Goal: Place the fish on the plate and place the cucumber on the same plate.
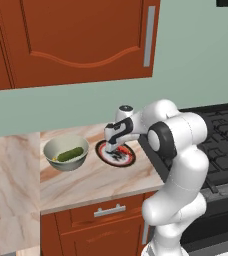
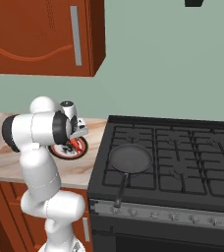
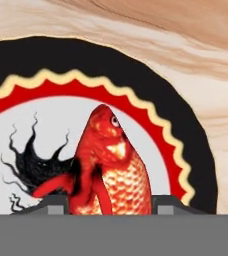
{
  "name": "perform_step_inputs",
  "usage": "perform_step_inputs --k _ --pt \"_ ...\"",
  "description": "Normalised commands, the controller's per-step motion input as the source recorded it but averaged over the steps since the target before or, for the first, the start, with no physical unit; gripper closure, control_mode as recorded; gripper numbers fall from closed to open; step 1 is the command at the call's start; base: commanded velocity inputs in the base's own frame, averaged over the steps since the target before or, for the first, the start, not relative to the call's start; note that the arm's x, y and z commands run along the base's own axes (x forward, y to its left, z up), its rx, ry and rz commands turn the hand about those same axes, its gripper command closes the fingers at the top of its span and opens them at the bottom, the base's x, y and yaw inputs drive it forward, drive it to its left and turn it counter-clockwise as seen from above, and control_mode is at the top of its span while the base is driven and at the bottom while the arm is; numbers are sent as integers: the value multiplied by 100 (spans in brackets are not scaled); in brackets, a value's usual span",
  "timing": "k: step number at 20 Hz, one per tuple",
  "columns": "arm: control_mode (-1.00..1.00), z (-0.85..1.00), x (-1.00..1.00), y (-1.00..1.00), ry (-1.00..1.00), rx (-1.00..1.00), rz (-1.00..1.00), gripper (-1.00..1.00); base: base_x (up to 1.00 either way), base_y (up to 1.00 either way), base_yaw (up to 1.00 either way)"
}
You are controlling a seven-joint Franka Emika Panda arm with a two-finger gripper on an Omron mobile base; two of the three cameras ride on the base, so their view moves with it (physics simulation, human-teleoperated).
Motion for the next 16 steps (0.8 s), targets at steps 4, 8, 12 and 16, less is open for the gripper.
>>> perform_step_inputs --k 4,8,12,16 --pt "-100 -6 4 1 1 -2 0 -100 0 0 0" --pt "-100 -6 1 2 4 -6 0 -100 0 0 0" --pt "-100 0 0 3 1 -6 0 -100 0 0 0" --pt "-100 2 0 6 0 -3 0 -100 0 0 0"
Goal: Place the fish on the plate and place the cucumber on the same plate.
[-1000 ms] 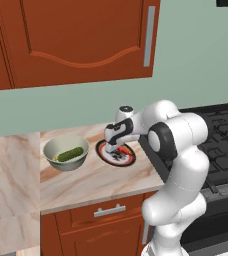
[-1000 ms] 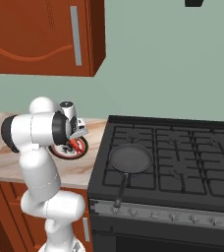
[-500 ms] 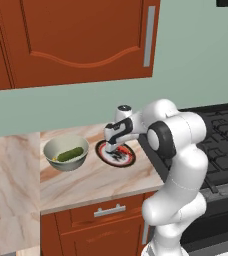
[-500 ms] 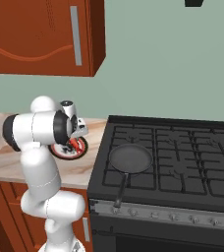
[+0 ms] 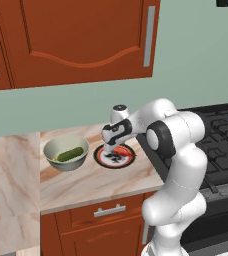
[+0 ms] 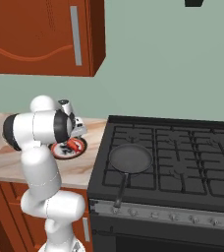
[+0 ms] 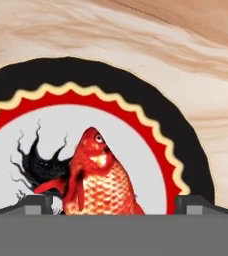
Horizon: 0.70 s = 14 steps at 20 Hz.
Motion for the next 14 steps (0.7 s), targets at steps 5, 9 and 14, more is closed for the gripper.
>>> perform_step_inputs --k 5,9,14 --pt "-100 6 -3 9 0 -1 0 -100 0 0 0" --pt "-100 11 -14 2 0 0 0 -100 0 0 0" --pt "-100 17 -27 2 -1 0 -2 -100 0 0 0"
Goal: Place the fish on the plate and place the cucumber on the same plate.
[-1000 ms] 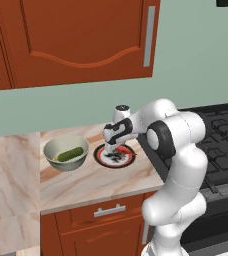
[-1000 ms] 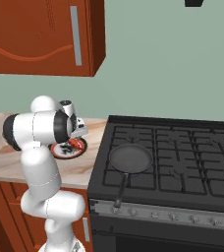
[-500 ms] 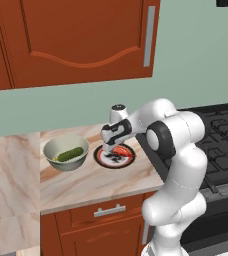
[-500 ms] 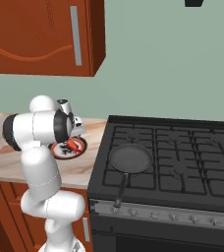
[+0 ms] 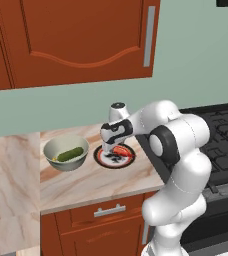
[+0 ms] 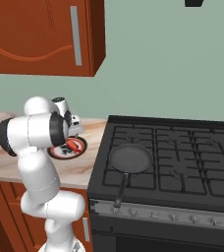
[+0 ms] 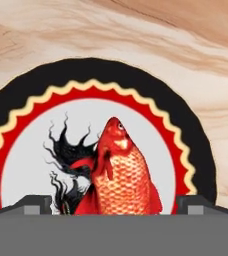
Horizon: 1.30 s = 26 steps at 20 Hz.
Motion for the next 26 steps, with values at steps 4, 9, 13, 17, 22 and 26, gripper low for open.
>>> perform_step_inputs --k 4,9,13,17,22,26 --pt "-100 25 -35 8 -4 0 -5 -100 0 0 0" --pt "-100 28 -34 8 -5 0 -10 -100 0 0 0" --pt "-100 22 -44 12 -6 0 -15 -100 0 0 0" --pt "-100 28 -41 15 -10 0 -13 -100 0 0 0" --pt "-100 35 -31 19 -4 0 -3 -100 0 0 0" --pt "-100 35 -32 17 -5 0 0 -100 0 0 0"
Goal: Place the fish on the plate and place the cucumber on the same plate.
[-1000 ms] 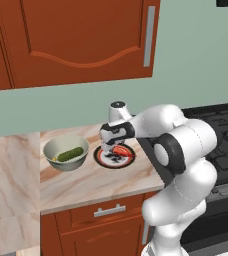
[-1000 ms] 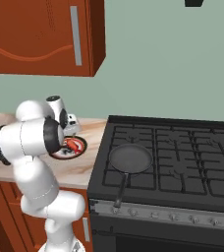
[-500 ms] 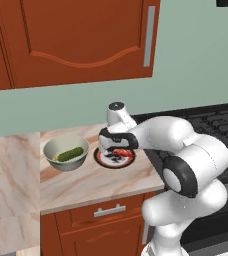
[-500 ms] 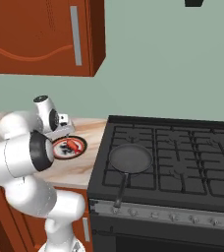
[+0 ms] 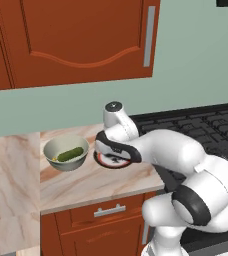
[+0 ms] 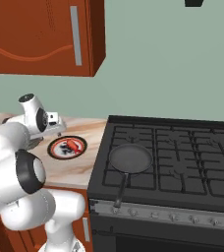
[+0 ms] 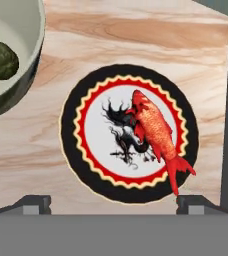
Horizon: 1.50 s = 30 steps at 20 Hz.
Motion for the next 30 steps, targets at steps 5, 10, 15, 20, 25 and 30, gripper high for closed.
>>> perform_step_inputs --k 5,10,15,20,25,30 --pt "-100 39 -27 19 -2 0 0 -100 0 0 0" --pt "-100 37 -31 19 0 0 0 -100 0 0 0" --pt "-100 27 -30 30 0 0 1 -100 0 0 0" --pt "-100 2 -16 50 -1 0 8 -100 0 0 0" --pt "-100 0 0 50 -1 0 15 -100 0 0 0" --pt "-100 0 5 43 0 0 16 -100 0 0 0"
